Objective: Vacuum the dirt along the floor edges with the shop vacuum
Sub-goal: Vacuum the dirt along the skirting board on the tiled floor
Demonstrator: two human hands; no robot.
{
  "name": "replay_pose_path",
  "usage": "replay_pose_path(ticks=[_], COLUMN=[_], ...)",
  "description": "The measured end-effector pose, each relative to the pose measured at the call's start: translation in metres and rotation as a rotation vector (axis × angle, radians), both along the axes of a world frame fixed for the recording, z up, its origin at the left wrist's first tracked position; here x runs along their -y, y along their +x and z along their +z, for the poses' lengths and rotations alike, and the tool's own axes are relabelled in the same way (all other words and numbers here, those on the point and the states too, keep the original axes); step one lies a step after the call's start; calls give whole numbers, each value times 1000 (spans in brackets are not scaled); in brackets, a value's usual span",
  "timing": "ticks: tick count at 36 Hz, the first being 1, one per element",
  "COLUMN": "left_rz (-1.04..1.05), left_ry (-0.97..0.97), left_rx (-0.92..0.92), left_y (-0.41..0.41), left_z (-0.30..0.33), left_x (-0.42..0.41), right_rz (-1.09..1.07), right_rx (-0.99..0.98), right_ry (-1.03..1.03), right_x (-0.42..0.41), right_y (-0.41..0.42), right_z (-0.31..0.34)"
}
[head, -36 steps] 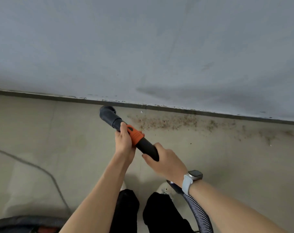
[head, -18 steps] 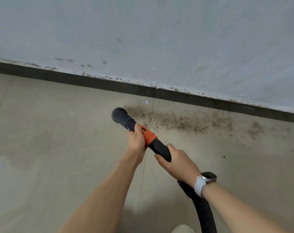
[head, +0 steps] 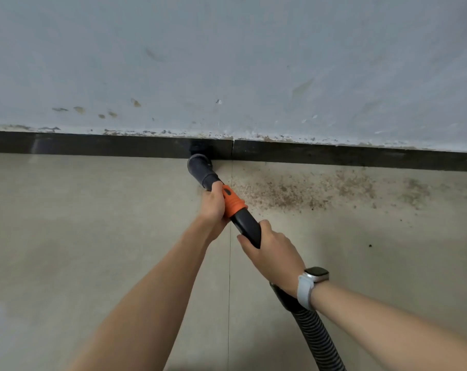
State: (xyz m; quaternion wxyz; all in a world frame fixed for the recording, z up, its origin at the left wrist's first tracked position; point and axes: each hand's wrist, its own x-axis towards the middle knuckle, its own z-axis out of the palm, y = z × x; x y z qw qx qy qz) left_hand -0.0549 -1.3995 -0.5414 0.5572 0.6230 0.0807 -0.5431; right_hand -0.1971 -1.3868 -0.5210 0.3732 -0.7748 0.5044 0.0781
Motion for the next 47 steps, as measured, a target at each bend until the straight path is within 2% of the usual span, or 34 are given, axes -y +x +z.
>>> replay_pose_path(ticks=[10, 17, 25, 30, 34, 42, 47], left_rz=[-57, -77, -250, -374, -441, -502, -457], left_ry=[45, 121, 130, 74, 38, -5, -6], left_rx=[9, 67, 33, 14, 6, -36, -1], left_y=[-3, -7, -53, -107, -137, -159, -155], left_z=[-4, -10, -17, -20, -21, -20, -27], left_x=[6, 20, 34, 54, 74, 88, 81], right_rz=[-13, -210, -270, -350, -437, -490, -461], right_rx=[19, 57, -31, -122, -122, -112, -99], right_ry=[47, 185, 89, -27, -62, -100, -99], right_x=[3, 14, 12, 23, 36, 41, 37], right_y=[-3, 6, -43, -94, -119, -142, -135], right_z=[3, -1, 0, -2, -9, -14, -14])
